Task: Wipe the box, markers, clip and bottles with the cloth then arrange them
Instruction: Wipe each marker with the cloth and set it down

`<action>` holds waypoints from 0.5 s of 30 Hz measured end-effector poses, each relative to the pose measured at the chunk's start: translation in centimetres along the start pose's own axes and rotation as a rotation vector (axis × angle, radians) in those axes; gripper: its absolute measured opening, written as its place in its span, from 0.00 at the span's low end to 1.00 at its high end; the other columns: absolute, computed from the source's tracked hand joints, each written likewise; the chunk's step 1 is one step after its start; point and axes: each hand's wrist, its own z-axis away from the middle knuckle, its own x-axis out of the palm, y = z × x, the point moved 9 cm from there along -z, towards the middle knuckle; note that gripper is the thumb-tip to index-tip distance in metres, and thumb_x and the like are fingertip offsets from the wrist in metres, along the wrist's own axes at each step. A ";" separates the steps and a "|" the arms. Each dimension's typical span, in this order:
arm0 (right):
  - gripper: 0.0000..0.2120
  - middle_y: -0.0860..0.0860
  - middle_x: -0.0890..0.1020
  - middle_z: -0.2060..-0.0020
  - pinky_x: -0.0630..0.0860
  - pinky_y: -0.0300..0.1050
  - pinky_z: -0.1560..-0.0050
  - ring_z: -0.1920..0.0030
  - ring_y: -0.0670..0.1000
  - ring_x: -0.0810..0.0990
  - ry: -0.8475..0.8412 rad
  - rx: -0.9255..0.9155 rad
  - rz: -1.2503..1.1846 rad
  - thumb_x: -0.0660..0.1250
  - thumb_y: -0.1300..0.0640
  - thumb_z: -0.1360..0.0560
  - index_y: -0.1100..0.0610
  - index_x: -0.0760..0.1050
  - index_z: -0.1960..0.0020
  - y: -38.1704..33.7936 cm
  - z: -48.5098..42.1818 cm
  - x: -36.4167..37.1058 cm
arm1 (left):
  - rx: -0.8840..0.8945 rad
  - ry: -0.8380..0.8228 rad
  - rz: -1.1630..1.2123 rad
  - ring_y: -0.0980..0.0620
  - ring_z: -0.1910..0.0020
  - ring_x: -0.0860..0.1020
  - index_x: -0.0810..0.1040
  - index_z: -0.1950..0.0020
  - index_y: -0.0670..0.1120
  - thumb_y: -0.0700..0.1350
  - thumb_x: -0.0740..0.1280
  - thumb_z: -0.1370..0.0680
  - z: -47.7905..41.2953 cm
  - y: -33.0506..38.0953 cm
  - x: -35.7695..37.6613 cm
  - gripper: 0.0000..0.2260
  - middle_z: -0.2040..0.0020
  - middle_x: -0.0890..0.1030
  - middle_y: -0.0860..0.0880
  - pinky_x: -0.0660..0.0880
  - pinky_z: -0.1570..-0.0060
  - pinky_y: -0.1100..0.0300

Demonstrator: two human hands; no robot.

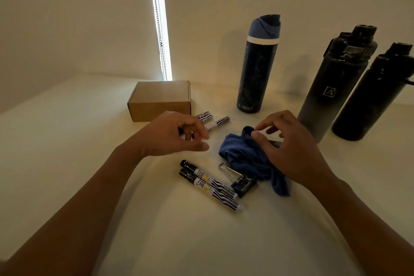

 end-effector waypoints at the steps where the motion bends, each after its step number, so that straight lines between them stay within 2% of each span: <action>1: 0.09 0.41 0.73 0.44 0.73 0.31 0.55 0.50 0.39 0.77 0.000 -0.003 -0.001 0.67 0.42 0.23 0.45 0.76 0.46 0.0 0.0 0.0 | -0.004 -0.080 0.014 0.55 0.57 0.81 0.85 0.48 0.59 0.59 0.78 0.28 0.1 0.2 0.4 0.11 0.56 0.85 0.58 0.78 0.59 0.64; 4: 0.08 0.41 0.75 0.45 0.73 0.30 0.55 0.52 0.39 0.78 -0.018 -0.010 -0.001 0.66 0.43 0.22 0.45 0.76 0.48 0.1 0.0 0.3 | -0.020 -0.290 0.077 0.56 0.53 0.82 0.85 0.45 0.59 0.57 0.78 0.27 0.7 0.5 1.3 0.11 0.52 0.85 0.58 0.77 0.56 0.66; 7: 0.07 0.41 0.74 0.46 0.73 0.30 0.55 0.52 0.38 0.78 -0.036 -0.020 -0.007 0.66 0.43 0.22 0.45 0.77 0.49 -0.1 0.0 0.6 | -0.031 -0.383 0.014 0.58 0.50 0.81 0.85 0.45 0.62 0.59 0.79 0.28 1.0 0.5 2.2 0.13 0.49 0.84 0.61 0.77 0.54 0.66; 9: 0.07 0.40 0.74 0.46 0.72 0.29 0.56 0.52 0.38 0.78 -0.041 -0.028 -0.003 0.66 0.43 0.22 0.45 0.77 0.49 -0.2 0.0 0.6 | -0.039 -0.372 -0.036 0.59 0.49 0.80 0.85 0.45 0.63 0.61 0.79 0.29 0.8 0.4 2.6 0.14 0.49 0.83 0.62 0.76 0.54 0.66; 13: 0.08 0.41 0.74 0.46 0.71 0.28 0.56 0.53 0.38 0.78 -0.044 -0.025 -0.003 0.65 0.43 0.22 0.46 0.77 0.49 -0.1 0.0 0.7 | 0.026 -0.196 -0.037 0.57 0.53 0.80 0.86 0.46 0.61 0.59 0.78 0.27 0.3 0.9 1.2 0.11 0.53 0.83 0.63 0.73 0.59 0.70; 15: 0.08 0.41 0.74 0.46 0.71 0.29 0.56 0.53 0.38 0.78 -0.039 -0.019 0.003 0.64 0.42 0.22 0.45 0.77 0.49 0.0 -0.1 0.6 | 0.027 -0.175 -0.025 0.58 0.49 0.78 0.85 0.46 0.62 0.61 0.77 0.28 0.5 1.1 0.9 0.13 0.50 0.82 0.64 0.72 0.57 0.69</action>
